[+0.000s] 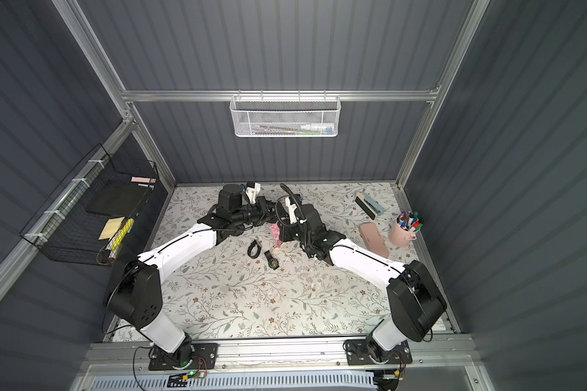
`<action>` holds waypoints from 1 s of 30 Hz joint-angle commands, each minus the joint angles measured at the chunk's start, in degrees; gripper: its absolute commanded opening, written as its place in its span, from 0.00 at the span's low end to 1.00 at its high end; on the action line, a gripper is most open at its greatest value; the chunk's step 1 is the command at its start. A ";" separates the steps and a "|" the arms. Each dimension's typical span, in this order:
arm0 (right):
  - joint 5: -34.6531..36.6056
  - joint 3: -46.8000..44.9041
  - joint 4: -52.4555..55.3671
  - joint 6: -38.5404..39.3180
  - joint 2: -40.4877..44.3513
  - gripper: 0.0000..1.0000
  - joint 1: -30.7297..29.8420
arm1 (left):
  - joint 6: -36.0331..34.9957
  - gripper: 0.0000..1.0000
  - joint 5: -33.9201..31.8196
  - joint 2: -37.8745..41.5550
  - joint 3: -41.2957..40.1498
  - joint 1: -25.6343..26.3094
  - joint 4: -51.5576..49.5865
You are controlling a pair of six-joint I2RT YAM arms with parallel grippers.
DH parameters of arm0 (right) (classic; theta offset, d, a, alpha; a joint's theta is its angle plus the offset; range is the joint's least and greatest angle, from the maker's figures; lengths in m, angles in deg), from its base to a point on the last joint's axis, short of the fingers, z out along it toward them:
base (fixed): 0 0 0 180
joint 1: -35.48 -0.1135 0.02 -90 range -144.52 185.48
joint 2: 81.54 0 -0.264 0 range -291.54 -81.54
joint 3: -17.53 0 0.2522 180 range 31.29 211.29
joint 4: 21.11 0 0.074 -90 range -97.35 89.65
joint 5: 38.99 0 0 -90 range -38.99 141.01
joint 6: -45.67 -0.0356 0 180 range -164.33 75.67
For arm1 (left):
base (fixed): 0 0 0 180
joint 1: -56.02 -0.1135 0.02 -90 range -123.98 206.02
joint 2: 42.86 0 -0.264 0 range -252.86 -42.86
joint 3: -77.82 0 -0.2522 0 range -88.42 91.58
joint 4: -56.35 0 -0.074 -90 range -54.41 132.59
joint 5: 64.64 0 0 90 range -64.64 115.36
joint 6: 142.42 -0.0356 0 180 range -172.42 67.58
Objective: Wipe the watch dial
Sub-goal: Wipe the dirt from the watch dial.
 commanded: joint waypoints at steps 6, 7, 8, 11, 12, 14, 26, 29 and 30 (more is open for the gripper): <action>5.04 -1.05 -4.61 -1.66 4.15 0.00 1.05 | 1.61 0.00 3.64 1.15 -1.78 1.20 1.46; 5.38 -0.90 -4.53 -1.33 4.77 0.00 1.01 | 1.58 0.00 3.55 1.15 -2.15 1.16 1.50; 5.42 -0.56 -4.53 -0.74 5.34 0.00 1.03 | 1.67 0.00 3.30 1.15 -2.47 1.19 1.71; 3.43 1.12 -3.94 -0.02 6.04 0.00 1.03 | 1.68 0.00 2.93 1.07 -3.11 1.29 2.16; 1.87 1.82 -3.59 0.26 5.89 0.00 1.02 | 1.89 0.00 2.97 1.04 -3.42 1.37 2.35; -0.65 3.34 -3.07 0.44 4.60 0.00 0.95 | 2.45 0.00 2.94 1.04 -3.84 1.46 3.19; -1.13 6.06 1.56 -2.05 -5.18 0.00 -0.85 | 4.28 0.00 4.77 0.79 -3.15 1.72 3.74; 5.96 4.38 3.46 -3.76 -4.07 0.00 -0.31 | 4.20 0.00 4.82 1.02 -2.80 1.70 3.58; 7.17 3.97 3.92 -4.13 -3.44 0.00 0.01 | 4.21 0.00 4.81 1.10 -2.77 1.71 3.50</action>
